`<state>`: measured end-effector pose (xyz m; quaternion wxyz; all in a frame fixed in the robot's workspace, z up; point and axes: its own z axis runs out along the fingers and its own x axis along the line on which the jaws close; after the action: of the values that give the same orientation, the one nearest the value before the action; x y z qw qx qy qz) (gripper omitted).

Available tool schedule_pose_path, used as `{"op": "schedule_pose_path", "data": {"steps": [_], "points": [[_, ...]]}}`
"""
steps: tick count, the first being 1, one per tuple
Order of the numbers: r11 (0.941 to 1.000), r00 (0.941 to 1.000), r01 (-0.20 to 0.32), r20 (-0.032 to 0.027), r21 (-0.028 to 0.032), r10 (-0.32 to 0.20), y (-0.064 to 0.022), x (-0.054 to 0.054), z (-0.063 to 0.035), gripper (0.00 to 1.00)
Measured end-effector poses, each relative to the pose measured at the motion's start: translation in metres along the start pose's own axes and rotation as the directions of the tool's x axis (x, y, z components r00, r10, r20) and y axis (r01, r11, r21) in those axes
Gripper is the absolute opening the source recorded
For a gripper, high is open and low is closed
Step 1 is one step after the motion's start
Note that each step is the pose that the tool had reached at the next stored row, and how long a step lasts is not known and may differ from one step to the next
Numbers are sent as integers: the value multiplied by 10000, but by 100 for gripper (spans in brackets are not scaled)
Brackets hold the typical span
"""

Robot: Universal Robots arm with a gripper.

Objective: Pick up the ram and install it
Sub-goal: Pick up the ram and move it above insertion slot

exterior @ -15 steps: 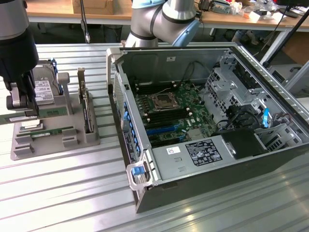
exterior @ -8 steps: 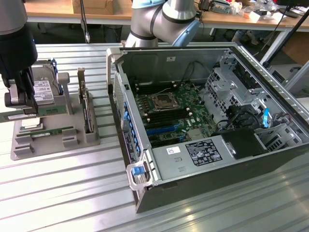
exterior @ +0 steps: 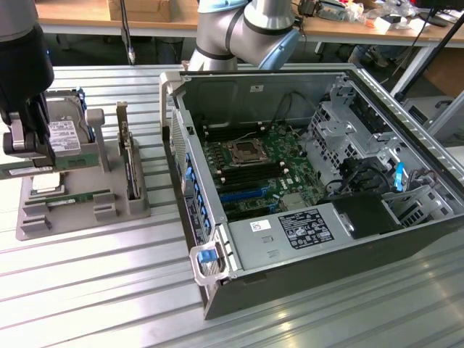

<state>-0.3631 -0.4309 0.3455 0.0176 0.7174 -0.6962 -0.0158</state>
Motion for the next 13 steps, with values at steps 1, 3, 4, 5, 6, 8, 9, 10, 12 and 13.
{"op": "schedule_pose_path", "data": {"steps": [1,3,4,5,6,8,9,10,12,13], "points": [[10000,10000,0,0,0,0,0,0,-8,12],[10000,10000,0,0,-1,0,1,0,-19,12],[10000,10000,0,0,-1,0,2,0,-30,12],[10000,10000,0,-1,-1,0,2,0,-44,12],[10000,10000,0,0,-1,0,3,0,-54,12],[10000,10000,0,0,0,0,4,0,-83,12],[10000,10000,0,0,-1,0,5,0,-94,12],[10000,10000,0,0,0,0,5,0,-104,12],[10000,10000,-1,0,0,1,6,0,-117,12],[10000,10000,0,-1,-1,0,6,0,-125,12]]}}
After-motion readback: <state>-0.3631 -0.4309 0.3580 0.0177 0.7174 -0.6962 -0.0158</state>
